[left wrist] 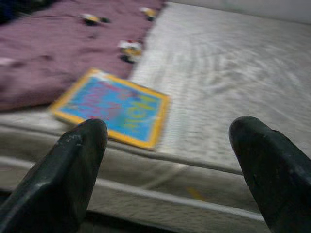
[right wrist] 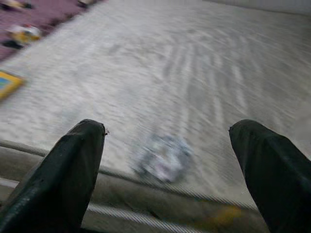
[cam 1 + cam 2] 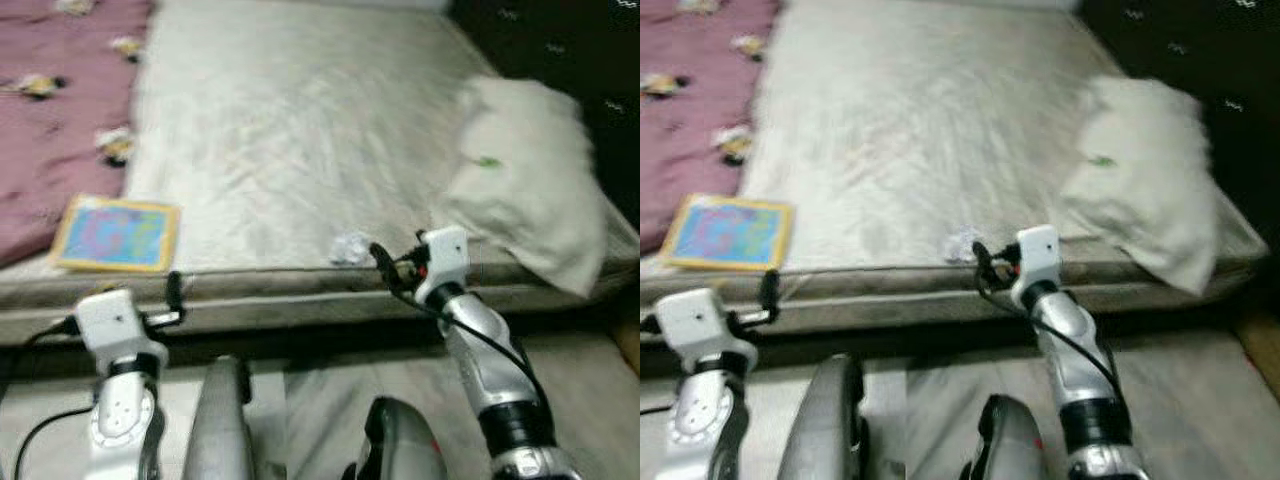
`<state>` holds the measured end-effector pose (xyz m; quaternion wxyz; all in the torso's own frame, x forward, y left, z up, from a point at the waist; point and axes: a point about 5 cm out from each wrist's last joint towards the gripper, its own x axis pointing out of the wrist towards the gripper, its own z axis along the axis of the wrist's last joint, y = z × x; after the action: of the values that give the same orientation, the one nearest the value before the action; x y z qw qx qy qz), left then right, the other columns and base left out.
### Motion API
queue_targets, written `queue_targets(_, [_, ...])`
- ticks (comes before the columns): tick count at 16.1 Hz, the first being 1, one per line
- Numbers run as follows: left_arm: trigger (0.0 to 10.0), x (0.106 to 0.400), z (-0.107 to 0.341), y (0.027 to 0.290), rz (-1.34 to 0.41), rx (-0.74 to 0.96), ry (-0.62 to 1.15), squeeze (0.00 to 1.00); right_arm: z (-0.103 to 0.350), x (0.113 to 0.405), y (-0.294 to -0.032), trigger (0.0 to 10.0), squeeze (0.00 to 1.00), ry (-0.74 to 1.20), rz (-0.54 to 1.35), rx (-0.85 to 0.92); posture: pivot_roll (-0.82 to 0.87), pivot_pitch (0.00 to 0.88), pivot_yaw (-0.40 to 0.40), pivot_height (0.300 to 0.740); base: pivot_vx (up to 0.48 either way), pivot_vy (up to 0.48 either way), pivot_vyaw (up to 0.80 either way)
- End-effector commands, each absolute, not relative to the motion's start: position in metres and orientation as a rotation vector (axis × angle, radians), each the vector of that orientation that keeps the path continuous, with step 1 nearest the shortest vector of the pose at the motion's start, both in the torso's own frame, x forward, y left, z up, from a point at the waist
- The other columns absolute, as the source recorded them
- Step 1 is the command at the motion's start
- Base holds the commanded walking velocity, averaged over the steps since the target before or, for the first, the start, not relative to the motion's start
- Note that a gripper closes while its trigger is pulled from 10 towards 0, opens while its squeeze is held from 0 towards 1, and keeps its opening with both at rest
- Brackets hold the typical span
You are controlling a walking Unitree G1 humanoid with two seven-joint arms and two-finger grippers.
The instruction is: Clean up the room
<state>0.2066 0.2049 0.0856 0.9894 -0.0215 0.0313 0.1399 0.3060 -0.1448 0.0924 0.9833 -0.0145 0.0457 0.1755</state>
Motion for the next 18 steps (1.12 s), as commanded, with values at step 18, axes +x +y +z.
queue_targets(18, [10.0,0.2099,0.0875,0.1964,0.233,-0.064,0.055,0.0,0.0866,0.3066,-0.1538,10.0,0.0,0.124,0.34,-0.032,0.01,0.099,-0.104,0.598,0.252,0.0,0.0])
